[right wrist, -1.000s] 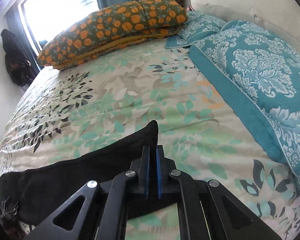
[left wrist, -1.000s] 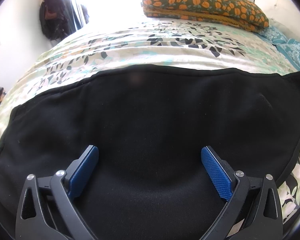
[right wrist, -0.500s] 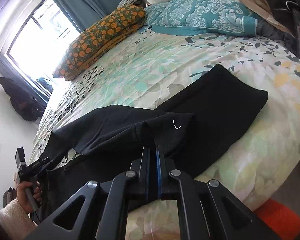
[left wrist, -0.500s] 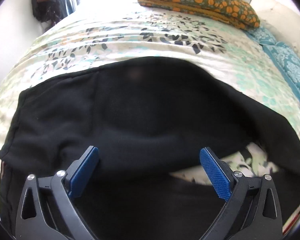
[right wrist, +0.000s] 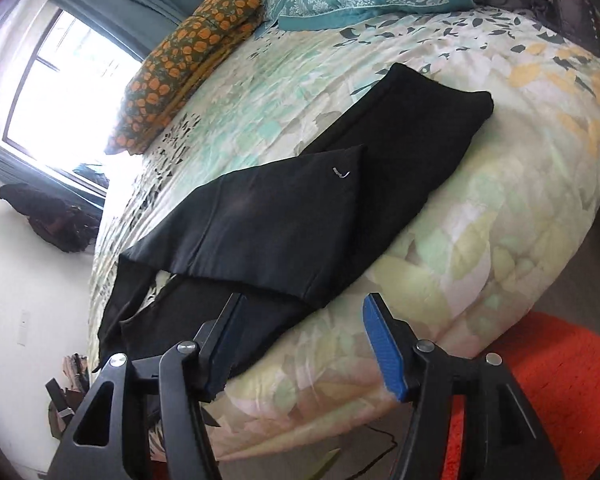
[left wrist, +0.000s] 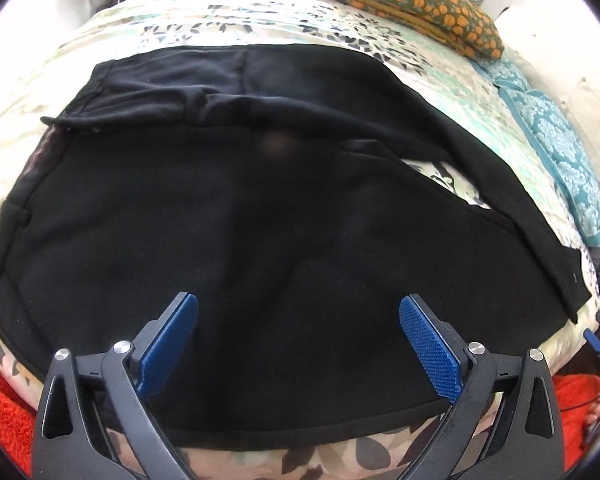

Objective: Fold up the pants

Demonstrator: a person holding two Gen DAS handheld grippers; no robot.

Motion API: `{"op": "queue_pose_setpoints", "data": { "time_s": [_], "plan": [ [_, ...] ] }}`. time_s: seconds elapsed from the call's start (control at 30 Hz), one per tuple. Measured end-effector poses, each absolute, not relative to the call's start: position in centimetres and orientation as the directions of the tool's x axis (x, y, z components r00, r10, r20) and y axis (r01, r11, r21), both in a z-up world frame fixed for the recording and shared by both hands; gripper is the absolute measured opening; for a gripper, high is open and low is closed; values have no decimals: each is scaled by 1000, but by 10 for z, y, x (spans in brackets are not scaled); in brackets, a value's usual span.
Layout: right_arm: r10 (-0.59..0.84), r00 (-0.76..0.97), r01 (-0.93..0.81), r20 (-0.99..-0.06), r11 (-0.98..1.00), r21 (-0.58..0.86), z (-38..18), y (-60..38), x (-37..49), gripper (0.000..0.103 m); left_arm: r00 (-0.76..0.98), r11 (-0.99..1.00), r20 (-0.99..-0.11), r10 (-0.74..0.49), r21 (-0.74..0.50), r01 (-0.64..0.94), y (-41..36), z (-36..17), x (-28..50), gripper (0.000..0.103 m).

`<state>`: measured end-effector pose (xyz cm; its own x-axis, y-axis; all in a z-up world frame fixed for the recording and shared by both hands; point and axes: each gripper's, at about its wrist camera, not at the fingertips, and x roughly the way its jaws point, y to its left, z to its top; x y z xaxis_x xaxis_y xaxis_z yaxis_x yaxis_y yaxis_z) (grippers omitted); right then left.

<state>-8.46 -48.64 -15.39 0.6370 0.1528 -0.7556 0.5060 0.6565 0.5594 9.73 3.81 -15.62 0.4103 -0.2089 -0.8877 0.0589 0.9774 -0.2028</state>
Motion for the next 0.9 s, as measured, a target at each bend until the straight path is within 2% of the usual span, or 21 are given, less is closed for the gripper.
{"op": "queue_pose_setpoints", "data": {
  "time_s": [0.07,0.17,0.27,0.4,0.5,0.53,0.57,0.6,0.77,0.83,0.87,0.9],
  "plan": [
    [158,654,508,-740,634,583,-156,-489,-81,61,429,977,-878,-211,-202,68,36,-151,96,101],
    [230,699,529,-677,471,706,-175,-506,-75,60,460,978,-862,-211,-184,102,31,-142,91,101],
    [253,710,570,-657,341,747,-190,-515,-75,60,469,978,-858,-208,-174,115,29,-139,86,101],
    [275,703,570,-656,333,751,-193,-509,-70,60,464,976,-859,-217,-187,111,30,-141,82,101],
    [267,670,596,-693,363,716,-196,-505,-60,58,442,978,-872,-208,-176,112,27,-147,84,101],
    [259,654,611,-711,374,698,-198,-506,-59,55,439,977,-874,-210,-179,113,26,-147,84,101],
    [248,634,627,-733,391,674,-199,-506,-58,40,438,977,-873,-213,-181,116,26,-147,84,101],
    [243,613,638,-752,409,652,-200,-505,-57,15,440,977,-872,-213,-177,122,25,-148,84,101],
    [197,633,589,-749,505,631,-177,-505,-58,15,439,978,-876,-201,-157,136,21,-152,92,101],
    [167,655,565,-737,540,624,-160,-507,-60,11,419,975,-881,-220,-181,130,18,-153,106,101],
    [156,663,554,-733,556,619,-153,-509,-60,2,417,974,-880,-225,-191,124,16,-150,119,101],
    [148,667,543,-730,574,613,-146,-510,-59,2,423,971,-874,-237,-205,121,15,-146,132,101]
  ]
}}
